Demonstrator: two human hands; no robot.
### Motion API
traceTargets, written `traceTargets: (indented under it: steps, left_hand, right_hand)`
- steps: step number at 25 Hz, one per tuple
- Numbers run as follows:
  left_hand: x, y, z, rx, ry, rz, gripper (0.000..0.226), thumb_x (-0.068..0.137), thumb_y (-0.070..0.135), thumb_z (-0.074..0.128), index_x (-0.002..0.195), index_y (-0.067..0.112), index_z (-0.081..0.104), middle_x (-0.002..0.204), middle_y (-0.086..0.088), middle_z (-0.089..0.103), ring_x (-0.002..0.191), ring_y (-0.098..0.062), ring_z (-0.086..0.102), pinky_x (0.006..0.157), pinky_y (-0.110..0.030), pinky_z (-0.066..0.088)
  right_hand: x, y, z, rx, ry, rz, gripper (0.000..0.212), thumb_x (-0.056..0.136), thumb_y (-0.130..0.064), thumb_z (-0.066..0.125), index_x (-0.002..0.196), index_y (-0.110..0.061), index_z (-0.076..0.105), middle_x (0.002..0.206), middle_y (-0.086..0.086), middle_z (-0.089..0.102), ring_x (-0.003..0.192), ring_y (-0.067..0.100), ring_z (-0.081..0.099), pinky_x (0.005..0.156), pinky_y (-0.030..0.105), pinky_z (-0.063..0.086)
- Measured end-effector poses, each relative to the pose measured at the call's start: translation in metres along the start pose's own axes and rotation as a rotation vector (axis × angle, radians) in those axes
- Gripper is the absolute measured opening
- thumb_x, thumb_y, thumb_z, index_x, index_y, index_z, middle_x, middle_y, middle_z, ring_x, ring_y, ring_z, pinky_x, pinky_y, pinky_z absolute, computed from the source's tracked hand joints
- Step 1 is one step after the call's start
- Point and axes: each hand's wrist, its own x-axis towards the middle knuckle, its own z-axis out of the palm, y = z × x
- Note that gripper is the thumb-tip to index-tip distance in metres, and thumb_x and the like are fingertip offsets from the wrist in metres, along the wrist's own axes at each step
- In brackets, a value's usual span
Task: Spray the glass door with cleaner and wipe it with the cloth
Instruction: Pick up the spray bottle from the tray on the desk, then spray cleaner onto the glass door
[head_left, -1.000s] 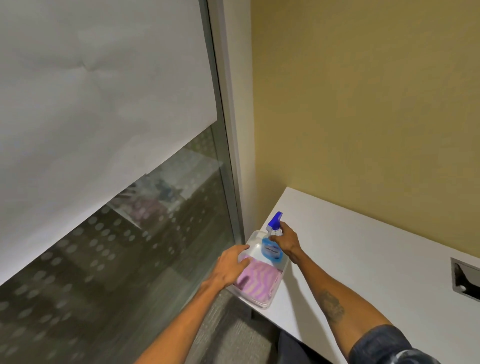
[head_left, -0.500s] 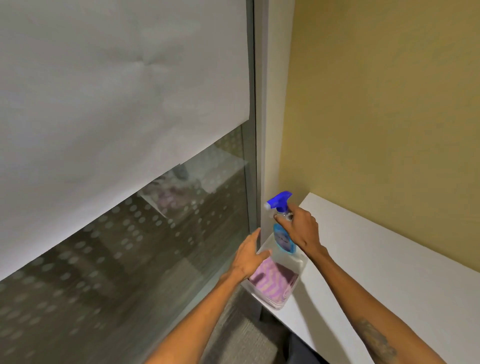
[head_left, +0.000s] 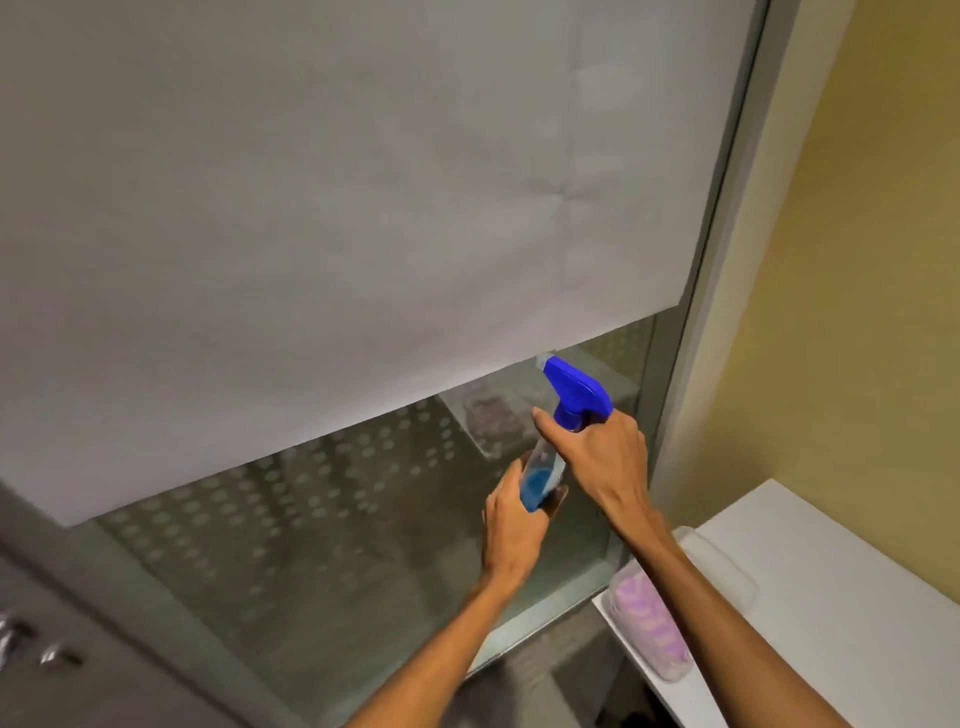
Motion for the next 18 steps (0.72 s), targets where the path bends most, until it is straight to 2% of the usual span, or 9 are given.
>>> traceTargets:
  steps: [1, 3, 5, 7, 9, 10, 13, 15, 18]
  left_hand:
    - [-0.006, -0.005, -0.030, 0.001, 0.000, -0.001, 0.039, 0.084, 0.030, 0.085, 0.118, 0.019, 0.069, 0.095, 0.010, 0.075, 0.084, 0.000, 0.070, 0.076, -0.027, 0.057]
    - [-0.024, -0.014, -0.095, 0.012, -0.012, -0.026, 0.040, 0.082, 0.029, 0.086, 0.117, 0.019, 0.070, 0.091, 0.016, 0.072, 0.080, 0.010, 0.068, 0.073, -0.017, 0.053]
    - [-0.044, -0.022, -0.155, 0.022, -0.031, -0.079, 0.043, 0.080, 0.025, 0.085, 0.118, 0.012, 0.069, 0.099, 0.007, 0.073, 0.088, -0.002, 0.071, 0.082, -0.022, 0.056]
    - [-0.071, -0.031, -0.220, 0.011, -0.061, -0.166, 0.044, 0.082, 0.025, 0.084, 0.118, 0.006, 0.068, 0.103, 0.000, 0.074, 0.094, -0.014, 0.072, 0.088, -0.030, 0.060]
    - [-0.103, -0.036, -0.287, -0.015, -0.095, -0.197, 0.042, 0.083, 0.030, 0.086, 0.116, 0.010, 0.071, 0.095, 0.006, 0.076, 0.087, -0.006, 0.072, 0.080, -0.022, 0.061]
    - [-0.120, -0.037, -0.320, -0.024, -0.103, -0.184, 0.040, 0.083, 0.032, 0.087, 0.115, 0.014, 0.072, 0.093, 0.008, 0.077, 0.087, -0.004, 0.073, 0.077, -0.019, 0.060]
    - [-0.180, -0.035, -0.418, -0.075, -0.056, -0.148, 0.028, 0.081, 0.029, 0.088, 0.104, 0.030, 0.072, 0.090, 0.011, 0.079, 0.084, -0.001, 0.074, 0.076, -0.019, 0.057]
    - [-0.219, -0.028, -0.477, -0.090, -0.008, -0.121, 0.030, 0.083, 0.024, 0.087, 0.105, 0.031, 0.068, 0.094, 0.011, 0.080, 0.086, -0.001, 0.074, 0.077, -0.018, 0.057]
    - [-0.266, -0.021, -0.556, -0.065, 0.040, -0.077, 0.043, 0.085, 0.030, 0.084, 0.122, 0.030, 0.065, 0.112, 0.001, 0.078, 0.102, -0.014, 0.075, 0.089, -0.028, 0.061]
  right_hand:
    - [-0.016, -0.022, 0.011, 0.029, 0.000, -0.025, 0.053, 0.079, -0.065, 0.074, 0.057, -0.027, 0.046, 0.050, -0.012, 0.049, 0.050, 0.003, 0.050, 0.051, 0.022, 0.035]
    - [-0.056, -0.066, 0.035, 0.100, -0.053, -0.086, 0.051, 0.076, -0.074, 0.068, 0.065, -0.029, 0.046, 0.054, -0.014, 0.048, 0.052, 0.000, 0.048, 0.052, 0.021, 0.033]
    - [-0.095, -0.108, 0.059, 0.224, -0.172, -0.137, 0.055, 0.073, -0.082, 0.060, 0.082, -0.029, 0.050, 0.063, -0.013, 0.052, 0.056, 0.004, 0.052, 0.055, 0.024, 0.039]
    - [-0.137, -0.153, 0.080, 0.420, -0.335, -0.177, 0.059, 0.072, -0.079, 0.064, 0.103, -0.032, 0.050, 0.086, -0.006, 0.061, 0.075, 0.013, 0.064, 0.066, 0.028, 0.052]
    - [-0.179, -0.202, 0.095, 0.574, -0.511, -0.205, 0.065, 0.073, -0.071, 0.071, 0.121, -0.031, 0.052, 0.112, -0.005, 0.065, 0.097, 0.012, 0.068, 0.079, 0.026, 0.055]
    - [-0.201, -0.227, 0.103, 0.626, -0.582, -0.210, 0.062, 0.076, -0.065, 0.074, 0.123, -0.027, 0.058, 0.116, -0.004, 0.069, 0.100, 0.013, 0.070, 0.084, 0.029, 0.058]
    - [-0.274, -0.301, 0.128, 0.762, -0.692, -0.226, 0.026, 0.093, -0.031, 0.076, 0.105, -0.010, 0.069, 0.094, 0.012, 0.078, 0.086, 0.021, 0.078, 0.085, 0.047, 0.065]
    - [-0.325, -0.347, 0.142, 0.834, -0.700, -0.206, 0.021, 0.096, -0.021, 0.074, 0.103, -0.002, 0.067, 0.086, 0.013, 0.077, 0.075, 0.018, 0.078, 0.078, 0.044, 0.065]
    - [-0.397, -0.412, 0.156, 0.934, -0.672, -0.175, 0.016, 0.095, -0.023, 0.075, 0.101, -0.011, 0.066, 0.075, 0.000, 0.073, 0.067, 0.017, 0.073, 0.064, 0.034, 0.062]
